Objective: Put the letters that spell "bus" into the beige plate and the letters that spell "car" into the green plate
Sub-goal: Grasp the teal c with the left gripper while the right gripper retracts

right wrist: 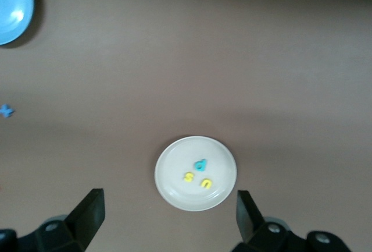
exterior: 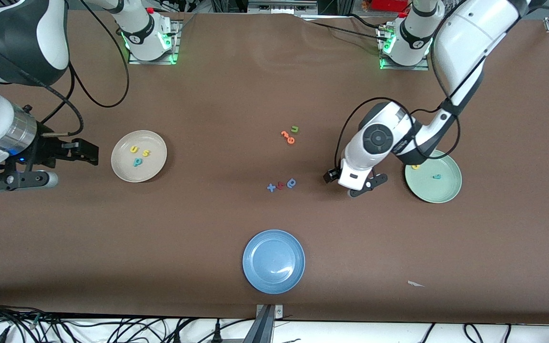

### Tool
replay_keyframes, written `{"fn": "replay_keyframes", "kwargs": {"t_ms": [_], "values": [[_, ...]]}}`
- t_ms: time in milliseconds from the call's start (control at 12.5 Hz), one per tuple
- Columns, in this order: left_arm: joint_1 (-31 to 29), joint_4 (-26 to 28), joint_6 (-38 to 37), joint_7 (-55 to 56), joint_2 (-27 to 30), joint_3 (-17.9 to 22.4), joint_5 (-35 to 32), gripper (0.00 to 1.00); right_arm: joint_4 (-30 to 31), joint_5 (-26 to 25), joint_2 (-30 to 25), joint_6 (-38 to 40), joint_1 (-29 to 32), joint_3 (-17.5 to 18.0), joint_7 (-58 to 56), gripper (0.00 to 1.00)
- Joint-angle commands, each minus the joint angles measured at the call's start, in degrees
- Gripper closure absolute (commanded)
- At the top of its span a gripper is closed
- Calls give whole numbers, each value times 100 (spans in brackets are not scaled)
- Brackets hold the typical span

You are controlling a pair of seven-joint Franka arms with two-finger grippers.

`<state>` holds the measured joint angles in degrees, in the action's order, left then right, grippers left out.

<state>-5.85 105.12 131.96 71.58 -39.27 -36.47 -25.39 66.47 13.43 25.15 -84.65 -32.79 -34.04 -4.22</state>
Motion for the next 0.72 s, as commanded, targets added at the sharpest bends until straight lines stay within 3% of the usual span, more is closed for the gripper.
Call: {"fn": "replay_keyframes", "kwargs": {"t_ms": [0,80,239,319,479,559,638], "values": [[135,-97,233,566,-273,44,-580,6,970,-339,-1000,-60,1016,1221,53,0],[188,-106,277,602,-300,52,-599,6,1243,-393,-1229,-165,1298,1503,53,0],[206,-97,277,611,-370,52,-599,10,1735,-1014,-1668,-489,2192,2756,61,0],[233,-97,277,611,-414,52,-599,15,2252,-1235,-2071,-683,2563,3215,70,0],[294,-106,277,602,-475,61,-625,31,3298,-1290,-2845,-1384,2768,3343,210,0],[294,-106,277,602,-476,70,-660,34,3485,-1290,-2979,-1570,2891,3456,550,0],[294,-114,277,602,-476,79,-669,36,3418,-1351,-2972,-1572,3162,3788,893,0]]}}
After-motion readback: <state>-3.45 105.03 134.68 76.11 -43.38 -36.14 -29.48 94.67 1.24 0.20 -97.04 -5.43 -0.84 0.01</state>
